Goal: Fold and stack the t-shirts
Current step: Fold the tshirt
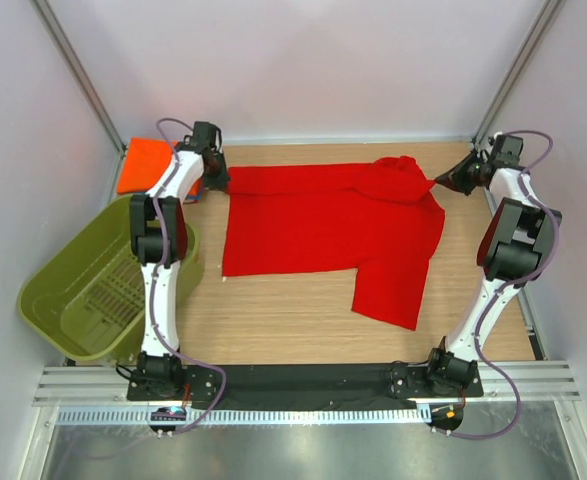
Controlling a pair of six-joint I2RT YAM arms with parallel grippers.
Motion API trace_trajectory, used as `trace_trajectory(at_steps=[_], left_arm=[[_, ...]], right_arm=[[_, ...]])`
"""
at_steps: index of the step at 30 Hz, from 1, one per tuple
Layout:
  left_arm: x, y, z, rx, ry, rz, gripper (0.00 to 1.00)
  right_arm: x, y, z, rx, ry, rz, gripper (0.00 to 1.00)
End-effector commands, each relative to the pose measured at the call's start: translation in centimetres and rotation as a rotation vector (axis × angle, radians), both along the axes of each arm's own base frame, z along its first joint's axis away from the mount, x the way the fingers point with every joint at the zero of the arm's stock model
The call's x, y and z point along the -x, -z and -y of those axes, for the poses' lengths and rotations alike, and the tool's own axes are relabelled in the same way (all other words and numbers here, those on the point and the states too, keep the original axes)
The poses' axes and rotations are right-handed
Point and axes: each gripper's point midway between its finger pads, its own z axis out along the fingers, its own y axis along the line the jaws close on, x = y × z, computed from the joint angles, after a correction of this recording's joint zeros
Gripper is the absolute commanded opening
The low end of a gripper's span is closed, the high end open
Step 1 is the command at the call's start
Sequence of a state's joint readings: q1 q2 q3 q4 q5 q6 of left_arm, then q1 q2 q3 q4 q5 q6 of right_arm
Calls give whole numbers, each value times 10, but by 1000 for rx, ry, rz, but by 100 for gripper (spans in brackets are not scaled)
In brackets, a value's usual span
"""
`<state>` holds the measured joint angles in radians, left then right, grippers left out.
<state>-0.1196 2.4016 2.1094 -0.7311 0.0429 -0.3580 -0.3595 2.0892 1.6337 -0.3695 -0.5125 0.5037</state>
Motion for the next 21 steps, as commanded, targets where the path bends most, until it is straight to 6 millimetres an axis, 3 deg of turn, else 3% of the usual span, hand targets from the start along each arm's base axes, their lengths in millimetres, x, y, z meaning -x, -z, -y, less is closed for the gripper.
trace_trajectory(at_steps=[1,4,8,12,17,21], left_arm=[[2,-34,6,3,32,49,0],[1,-35,4,-8,21,45,0],[-10,-57,1,-5,-30,87,0],[-5,-63,-2,-8,-90,61,0],[7,-56,9,57,-83,21,0],[25,-35,18,65,-61,-46,0]], right_arm=[[-4,-21,6,11,7,55,1],[-9,-34,9,11,14,78,1],[-15,-55,14,16,23,101,1],[-14,-71,20,-10,50,112,1],[-4,-66,24,-16,57,82,1],[5,-46,20,-41,56,41,1]])
